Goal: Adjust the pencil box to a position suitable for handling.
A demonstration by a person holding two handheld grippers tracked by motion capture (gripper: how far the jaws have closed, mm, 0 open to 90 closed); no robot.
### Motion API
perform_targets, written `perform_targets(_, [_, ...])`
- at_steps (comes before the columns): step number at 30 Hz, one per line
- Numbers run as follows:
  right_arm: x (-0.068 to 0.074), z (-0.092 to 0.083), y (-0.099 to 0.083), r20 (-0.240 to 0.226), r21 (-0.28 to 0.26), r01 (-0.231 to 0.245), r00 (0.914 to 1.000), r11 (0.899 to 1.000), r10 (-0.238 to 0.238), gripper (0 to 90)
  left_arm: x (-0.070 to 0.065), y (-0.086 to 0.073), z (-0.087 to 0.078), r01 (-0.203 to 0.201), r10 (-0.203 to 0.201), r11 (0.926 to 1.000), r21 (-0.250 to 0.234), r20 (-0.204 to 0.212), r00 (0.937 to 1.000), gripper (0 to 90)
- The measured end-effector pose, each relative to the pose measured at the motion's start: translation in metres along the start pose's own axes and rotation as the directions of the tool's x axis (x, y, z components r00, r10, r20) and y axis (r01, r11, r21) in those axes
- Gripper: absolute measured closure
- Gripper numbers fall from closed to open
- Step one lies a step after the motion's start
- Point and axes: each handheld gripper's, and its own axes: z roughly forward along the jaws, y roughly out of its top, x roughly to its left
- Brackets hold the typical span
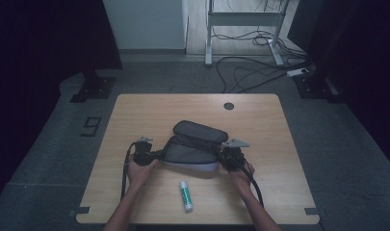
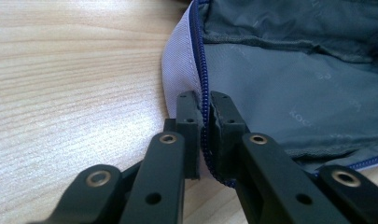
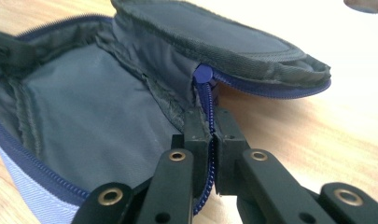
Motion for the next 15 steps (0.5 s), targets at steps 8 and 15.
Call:
perform_targets(8, [-0.005,0.009,-0.010,0.008,0.029,-0.018,0.9998,0.999,0.018,78.3,-0.002,-0.002,0.000,-0.008,0.008,1.0000,0.001,0.014,0.9999,76.7])
perform_targets(15, [-0.007,0.004,-0.010,0.049,-0.034,-0.011,0.9987,0.999,0.013,60.8,-0.004,0.000,-0.002,-0.011,0.012,0.9994,-0.034,0.015,0.9998,50.9])
